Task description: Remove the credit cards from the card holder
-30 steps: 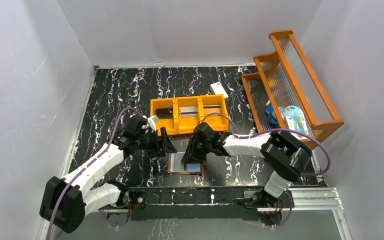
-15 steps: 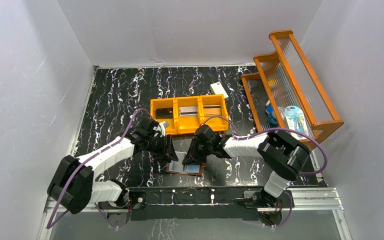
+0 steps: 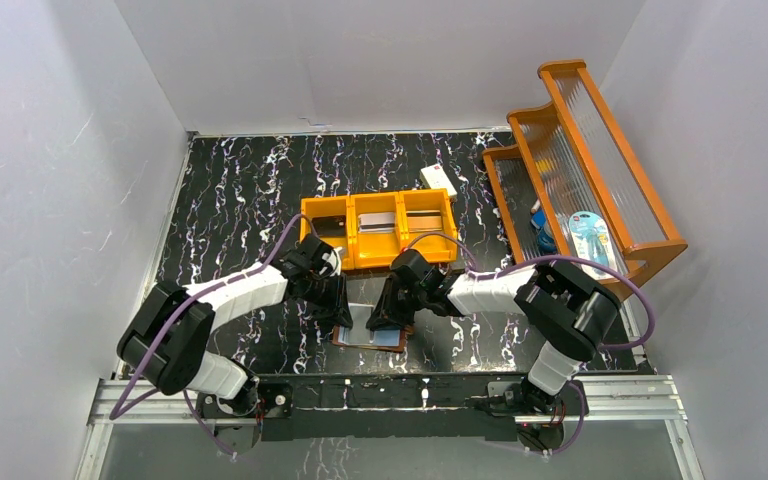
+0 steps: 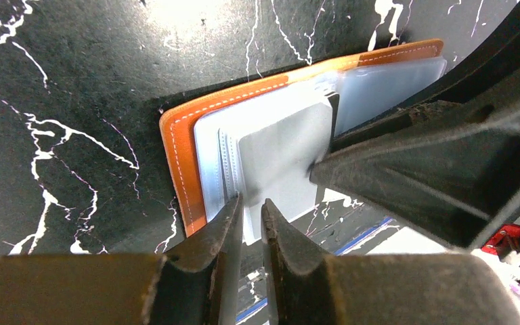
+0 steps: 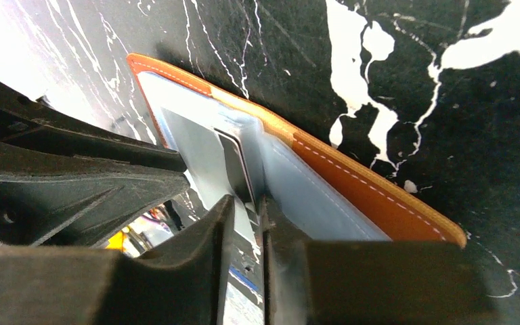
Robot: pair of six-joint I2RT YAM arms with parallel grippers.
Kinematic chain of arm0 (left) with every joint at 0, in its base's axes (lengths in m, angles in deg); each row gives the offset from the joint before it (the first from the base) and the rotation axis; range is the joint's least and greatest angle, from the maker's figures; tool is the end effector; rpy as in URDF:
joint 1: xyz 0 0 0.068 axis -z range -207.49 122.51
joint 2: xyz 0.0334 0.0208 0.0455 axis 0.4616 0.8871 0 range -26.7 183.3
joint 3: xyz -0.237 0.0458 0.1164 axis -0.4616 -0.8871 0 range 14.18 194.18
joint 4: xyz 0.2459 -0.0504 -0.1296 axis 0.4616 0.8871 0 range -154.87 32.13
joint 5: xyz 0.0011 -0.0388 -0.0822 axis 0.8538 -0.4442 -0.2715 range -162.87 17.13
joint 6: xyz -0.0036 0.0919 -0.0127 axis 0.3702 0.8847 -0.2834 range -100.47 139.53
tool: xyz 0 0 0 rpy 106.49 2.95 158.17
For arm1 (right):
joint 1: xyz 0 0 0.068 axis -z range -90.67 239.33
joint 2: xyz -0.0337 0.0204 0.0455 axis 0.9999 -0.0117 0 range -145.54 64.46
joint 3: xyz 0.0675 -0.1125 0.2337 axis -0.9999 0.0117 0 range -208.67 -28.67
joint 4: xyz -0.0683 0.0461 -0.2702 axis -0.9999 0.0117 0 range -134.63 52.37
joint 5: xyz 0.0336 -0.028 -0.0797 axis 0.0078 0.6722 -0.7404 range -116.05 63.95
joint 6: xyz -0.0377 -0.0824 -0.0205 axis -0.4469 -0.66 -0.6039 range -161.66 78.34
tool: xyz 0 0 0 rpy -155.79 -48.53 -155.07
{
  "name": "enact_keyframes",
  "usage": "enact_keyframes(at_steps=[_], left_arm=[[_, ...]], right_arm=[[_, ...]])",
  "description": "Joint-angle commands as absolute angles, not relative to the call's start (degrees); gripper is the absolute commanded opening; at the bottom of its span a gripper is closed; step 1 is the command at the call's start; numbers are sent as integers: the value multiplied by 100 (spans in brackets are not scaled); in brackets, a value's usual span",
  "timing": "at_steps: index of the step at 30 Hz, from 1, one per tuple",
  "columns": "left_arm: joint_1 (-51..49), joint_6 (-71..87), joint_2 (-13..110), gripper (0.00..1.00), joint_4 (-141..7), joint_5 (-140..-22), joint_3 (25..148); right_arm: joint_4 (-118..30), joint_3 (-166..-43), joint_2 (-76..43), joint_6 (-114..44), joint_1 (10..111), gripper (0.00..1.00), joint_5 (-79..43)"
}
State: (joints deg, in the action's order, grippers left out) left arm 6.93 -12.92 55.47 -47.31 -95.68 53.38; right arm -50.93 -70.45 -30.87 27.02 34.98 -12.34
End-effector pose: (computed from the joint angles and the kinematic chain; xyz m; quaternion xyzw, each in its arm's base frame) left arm 0.2255 -0.1938 0.1003 0.0666 0.9470 -0.2970 0.1027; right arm 0.1916 0.3012 0.0780 0.0722 0.9228 0.3711 0.0749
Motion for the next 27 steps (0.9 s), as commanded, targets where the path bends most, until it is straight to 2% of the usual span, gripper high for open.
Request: enact_keyframes(at_steps=[1, 7, 13, 17, 21, 27], left_arm=[[837, -1432, 5415, 15, -4720, -9365, 5023], [837, -1446, 5336, 15, -4591, -9128, 5058], [837, -1430, 5337, 16, -4492, -9052, 5085], [837, -1415, 5345, 16, -4483, -9045, 5094], [837, -1422, 5347, 16, -4476, -9041, 5104], [841, -1439, 5349, 15, -4466, -9027, 5109]], right_arm=[[-5096, -6997, -3129, 2592, 3511, 16, -1274], [-5061, -6959, -3071, 2593, 3517, 16, -1291], [-5156, -6887, -2940, 2583, 3545, 26, -1215], [-5297, -6837, -2909, 2593, 3557, 27, -1173], [-5394, -6770, -2887, 2584, 3574, 22, -1141], [-5615, -6628, -2774, 2588, 3603, 28, -1058]])
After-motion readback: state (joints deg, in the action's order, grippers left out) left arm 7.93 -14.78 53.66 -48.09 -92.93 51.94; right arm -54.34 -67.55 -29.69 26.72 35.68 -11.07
